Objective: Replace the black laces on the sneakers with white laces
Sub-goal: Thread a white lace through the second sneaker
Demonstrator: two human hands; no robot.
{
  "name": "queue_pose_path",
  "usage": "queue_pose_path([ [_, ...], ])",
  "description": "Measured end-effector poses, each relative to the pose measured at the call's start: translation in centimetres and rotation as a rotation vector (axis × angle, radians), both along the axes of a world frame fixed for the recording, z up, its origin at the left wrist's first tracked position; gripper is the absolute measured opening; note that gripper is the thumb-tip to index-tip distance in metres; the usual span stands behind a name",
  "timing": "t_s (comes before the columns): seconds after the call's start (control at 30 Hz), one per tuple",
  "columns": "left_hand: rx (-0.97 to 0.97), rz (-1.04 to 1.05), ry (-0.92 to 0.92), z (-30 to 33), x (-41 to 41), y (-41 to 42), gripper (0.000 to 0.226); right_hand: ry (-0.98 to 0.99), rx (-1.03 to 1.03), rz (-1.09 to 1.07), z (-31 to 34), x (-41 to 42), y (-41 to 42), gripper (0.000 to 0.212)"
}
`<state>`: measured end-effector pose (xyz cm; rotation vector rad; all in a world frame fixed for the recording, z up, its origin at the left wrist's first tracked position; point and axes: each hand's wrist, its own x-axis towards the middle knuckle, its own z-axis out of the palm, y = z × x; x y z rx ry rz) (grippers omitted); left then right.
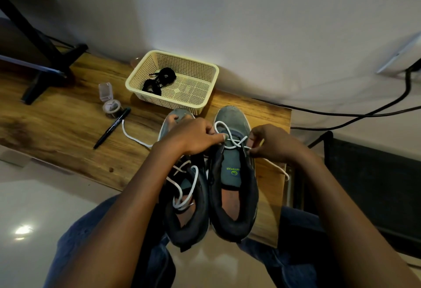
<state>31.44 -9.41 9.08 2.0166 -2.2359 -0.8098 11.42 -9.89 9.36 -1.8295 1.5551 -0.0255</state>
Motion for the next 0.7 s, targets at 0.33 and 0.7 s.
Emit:
queue_pose_path([
  [0.33,-0.013,-0.014,0.057,-0.5,0.4,-0.2,0.032,-0.388,0.271,-0.294,1.4,-0.5,-0.2,0.018],
  [0.7,0.061,0.012,0.113,-0.1,0.2,0.0,0.029,-0.586,0.479,-0.533,2.1,-0.1,-0.1,0.027],
])
